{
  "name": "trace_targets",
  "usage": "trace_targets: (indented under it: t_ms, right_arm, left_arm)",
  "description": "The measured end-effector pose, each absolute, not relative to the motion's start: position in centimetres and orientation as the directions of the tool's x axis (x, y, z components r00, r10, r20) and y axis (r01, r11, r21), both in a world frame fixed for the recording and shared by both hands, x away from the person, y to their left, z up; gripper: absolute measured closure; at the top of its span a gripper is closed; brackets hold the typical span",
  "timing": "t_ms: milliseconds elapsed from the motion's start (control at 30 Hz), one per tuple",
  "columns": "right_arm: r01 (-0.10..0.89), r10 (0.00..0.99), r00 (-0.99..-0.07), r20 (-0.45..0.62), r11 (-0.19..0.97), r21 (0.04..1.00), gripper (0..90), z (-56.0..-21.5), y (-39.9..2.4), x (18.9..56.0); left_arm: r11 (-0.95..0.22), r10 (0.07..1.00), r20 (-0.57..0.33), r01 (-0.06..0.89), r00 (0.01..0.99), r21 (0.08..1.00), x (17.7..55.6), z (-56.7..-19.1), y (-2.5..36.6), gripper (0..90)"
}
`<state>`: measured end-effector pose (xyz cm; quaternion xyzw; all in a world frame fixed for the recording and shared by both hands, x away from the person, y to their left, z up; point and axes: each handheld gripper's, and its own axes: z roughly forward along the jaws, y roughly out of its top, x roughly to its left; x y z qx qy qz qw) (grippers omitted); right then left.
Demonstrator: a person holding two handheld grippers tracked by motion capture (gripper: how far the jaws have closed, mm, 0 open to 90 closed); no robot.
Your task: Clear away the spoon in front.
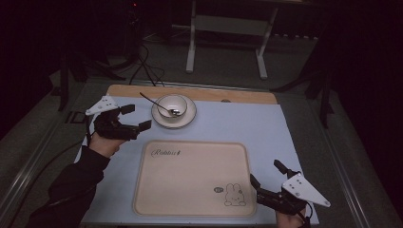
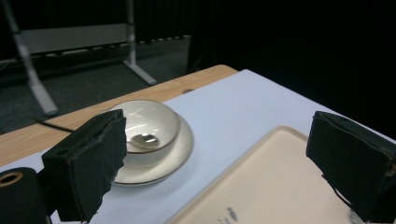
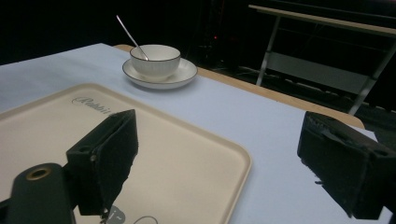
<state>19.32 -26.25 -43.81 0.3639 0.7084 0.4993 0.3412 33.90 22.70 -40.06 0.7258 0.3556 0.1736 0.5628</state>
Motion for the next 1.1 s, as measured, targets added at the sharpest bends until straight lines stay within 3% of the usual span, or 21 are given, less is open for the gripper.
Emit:
trace_targets:
  t_ms: [300, 767, 1100]
  right_arm:
    - [0.174, 0.856, -0.503, -0.118, 0.235, 0.956, 12.3, -43.8, -26.3, 19.3]
    - [0.184, 0.853, -0.508, -0.120, 0.243, 0.952, 12.3, -44.0, -26.1, 19.5]
    - [0.191, 0.850, -0.514, -0.117, 0.247, 0.950, 12.4, -44.1, -26.1, 19.5]
  left_arm:
    - [-0.028, 0.759, -0.221, 0.370, 0.612, 0.929, 36.7, -42.0, 23.6, 14.2]
    - [0.069, 0.795, -0.320, 0.447, 0.515, 0.892, 40.8, -45.2, 23.9, 16.4]
    - [0.145, 0.838, -0.349, 0.445, 0.419, 0.884, 42.9, -47.1, 24.1, 27.5]
